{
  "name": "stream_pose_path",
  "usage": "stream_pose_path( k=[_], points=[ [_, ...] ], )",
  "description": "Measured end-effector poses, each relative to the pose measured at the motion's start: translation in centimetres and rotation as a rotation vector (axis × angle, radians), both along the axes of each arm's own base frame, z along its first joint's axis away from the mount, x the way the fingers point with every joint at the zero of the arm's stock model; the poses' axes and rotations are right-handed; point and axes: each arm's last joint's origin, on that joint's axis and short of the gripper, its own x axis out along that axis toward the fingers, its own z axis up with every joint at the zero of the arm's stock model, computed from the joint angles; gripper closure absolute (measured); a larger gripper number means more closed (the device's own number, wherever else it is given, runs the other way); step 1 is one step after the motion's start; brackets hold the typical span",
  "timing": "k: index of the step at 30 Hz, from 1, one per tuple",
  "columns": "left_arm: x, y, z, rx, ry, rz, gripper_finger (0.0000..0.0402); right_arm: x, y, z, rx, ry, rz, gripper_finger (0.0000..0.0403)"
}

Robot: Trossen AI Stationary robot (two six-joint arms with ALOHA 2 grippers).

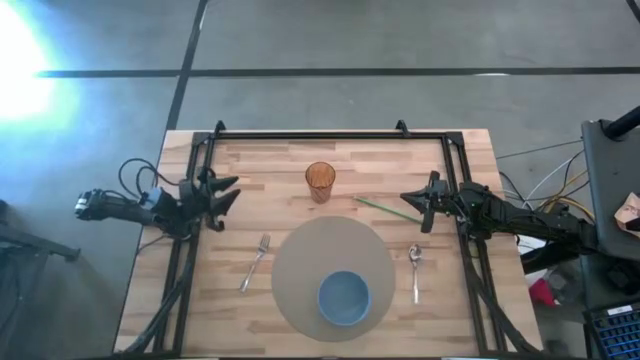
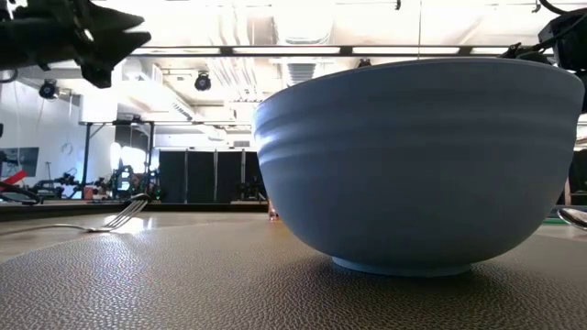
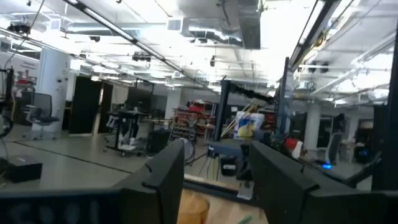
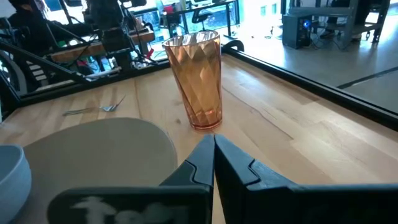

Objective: Pick & Place Utensil
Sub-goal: Put the cup on the top left of the place mat

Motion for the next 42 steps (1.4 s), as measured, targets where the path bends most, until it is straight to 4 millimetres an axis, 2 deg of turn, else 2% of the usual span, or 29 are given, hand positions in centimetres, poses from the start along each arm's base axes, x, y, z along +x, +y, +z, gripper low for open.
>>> stream_pose_path(
  k=[4,8,12,18,25,28,42],
  points=[
    [0.6,0.0,1.4,-0.024,0.019,0.016,0.0216,0.0,0.0,0.0,0.0,0.0,0.0,0.0394],
    [1.7,0.1,2.8,-0.055,0.071,0.131,0.0217,0.0,0.0,0.0,0.0,0.0,0.0,0.0394],
    [3.1,0.3,4.2,-0.085,0.117,0.233,0.0218,0.0,0.0,0.0,0.0,0.0,0.0,0.0394],
    [5.5,0.7,6.9,-0.138,0.206,0.285,0.0218,0.0,0.0,0.0,0.0,0.0,-0.001,0.0394],
    [7.7,2.5,9.1,-0.268,0.423,0.374,0.0218,0.0,0.0,0.0,0.0,0.0,0.0,0.0394],
    [8.7,3.5,10.6,-0.318,0.435,0.402,0.0218,0.0,0.0,0.0,0.0,0.001,0.0,0.0394],
    [14.6,6.6,14.1,-0.389,0.602,0.43,0.0218,0.0,0.0,0.0,0.0,0.0,0.0,0.0394]
  ],
)
